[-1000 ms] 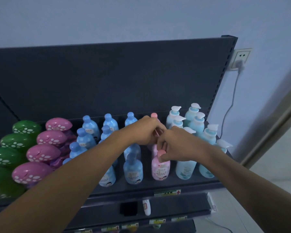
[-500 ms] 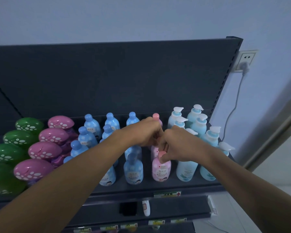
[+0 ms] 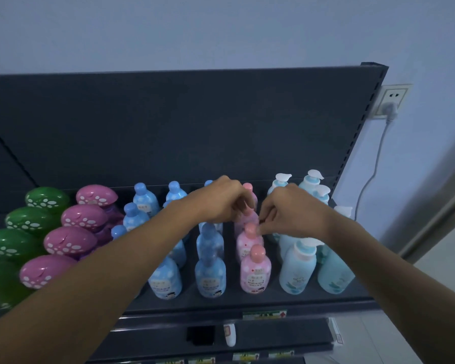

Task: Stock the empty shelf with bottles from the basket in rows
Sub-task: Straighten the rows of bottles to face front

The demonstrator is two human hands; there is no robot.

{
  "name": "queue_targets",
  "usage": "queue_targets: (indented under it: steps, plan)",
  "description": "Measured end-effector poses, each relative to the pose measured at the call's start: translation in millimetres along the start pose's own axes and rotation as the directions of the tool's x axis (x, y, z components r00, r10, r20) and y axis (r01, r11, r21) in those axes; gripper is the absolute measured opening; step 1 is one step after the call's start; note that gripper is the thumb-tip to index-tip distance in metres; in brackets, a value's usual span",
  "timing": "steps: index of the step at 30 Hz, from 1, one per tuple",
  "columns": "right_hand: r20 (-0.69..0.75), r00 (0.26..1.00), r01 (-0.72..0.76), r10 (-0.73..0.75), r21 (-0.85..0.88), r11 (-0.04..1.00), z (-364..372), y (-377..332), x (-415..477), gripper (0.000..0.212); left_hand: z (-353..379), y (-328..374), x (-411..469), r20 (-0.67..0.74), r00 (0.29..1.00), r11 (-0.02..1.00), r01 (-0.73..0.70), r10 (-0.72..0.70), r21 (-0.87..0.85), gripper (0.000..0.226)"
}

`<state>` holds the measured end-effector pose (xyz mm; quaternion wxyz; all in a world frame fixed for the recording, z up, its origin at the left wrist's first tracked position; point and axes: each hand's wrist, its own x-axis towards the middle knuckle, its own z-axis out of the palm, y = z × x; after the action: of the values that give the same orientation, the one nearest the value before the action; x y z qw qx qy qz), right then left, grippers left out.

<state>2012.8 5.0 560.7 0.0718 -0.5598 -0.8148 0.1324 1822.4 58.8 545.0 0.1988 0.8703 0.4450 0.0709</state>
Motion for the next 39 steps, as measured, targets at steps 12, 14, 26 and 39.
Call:
queue_targets:
  steps: [12,14,26,39]
  plan:
    - [-0.081,0.995,-0.065,0.065,0.001,0.998,23,8,57,0.017,-2,-31,71,-0.149,0.985,0.991,0.099,-0.085,0.089,0.039]
    - [-0.074,0.996,-0.056,0.056,0.002,0.998,28,7,59,0.026,3,-34,77,-0.131,0.988,0.991,0.094,-0.080,0.098,0.034]
    - [-0.128,0.991,-0.032,0.027,-0.044,0.999,35,8,64,0.019,1,-35,77,-0.102,0.994,0.977,0.065,-0.046,0.201,0.012]
    - [-0.191,0.976,-0.109,0.103,-0.018,0.994,21,14,42,0.037,4,-24,61,-0.170,0.978,0.980,0.146,-0.122,0.137,0.039]
